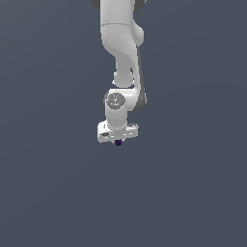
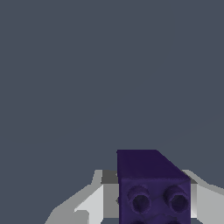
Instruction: Pick up the object and move it to a goal position.
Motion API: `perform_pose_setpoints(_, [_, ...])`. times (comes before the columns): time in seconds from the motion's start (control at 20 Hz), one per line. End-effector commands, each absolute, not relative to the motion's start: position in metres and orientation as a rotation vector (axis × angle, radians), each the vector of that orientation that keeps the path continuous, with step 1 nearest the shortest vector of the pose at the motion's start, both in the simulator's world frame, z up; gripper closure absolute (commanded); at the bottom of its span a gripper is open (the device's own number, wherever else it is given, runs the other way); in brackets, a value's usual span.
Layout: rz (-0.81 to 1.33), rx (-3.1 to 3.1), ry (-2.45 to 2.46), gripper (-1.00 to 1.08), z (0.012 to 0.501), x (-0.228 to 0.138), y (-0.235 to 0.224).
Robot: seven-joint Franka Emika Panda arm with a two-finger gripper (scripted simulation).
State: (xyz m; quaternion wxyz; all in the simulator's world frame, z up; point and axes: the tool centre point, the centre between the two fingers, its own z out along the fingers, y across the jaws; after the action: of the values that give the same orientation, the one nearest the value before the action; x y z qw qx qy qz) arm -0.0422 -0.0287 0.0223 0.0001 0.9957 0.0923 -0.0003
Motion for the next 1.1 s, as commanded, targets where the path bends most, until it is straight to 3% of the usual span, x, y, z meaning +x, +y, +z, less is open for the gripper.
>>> perform_pose_setpoints(0.0, [0.000,3.128,0.291,1.08,0.022,-0.042,-0.028])
perform_pose_setpoints(0.55, [-0.001,3.128,0.290,1.08,0.039,-0.044,-0.034])
perform_pose_setpoints(1.05, [-0.001,3.128,0.291,1.08,0.109,-0.049,-0.054])
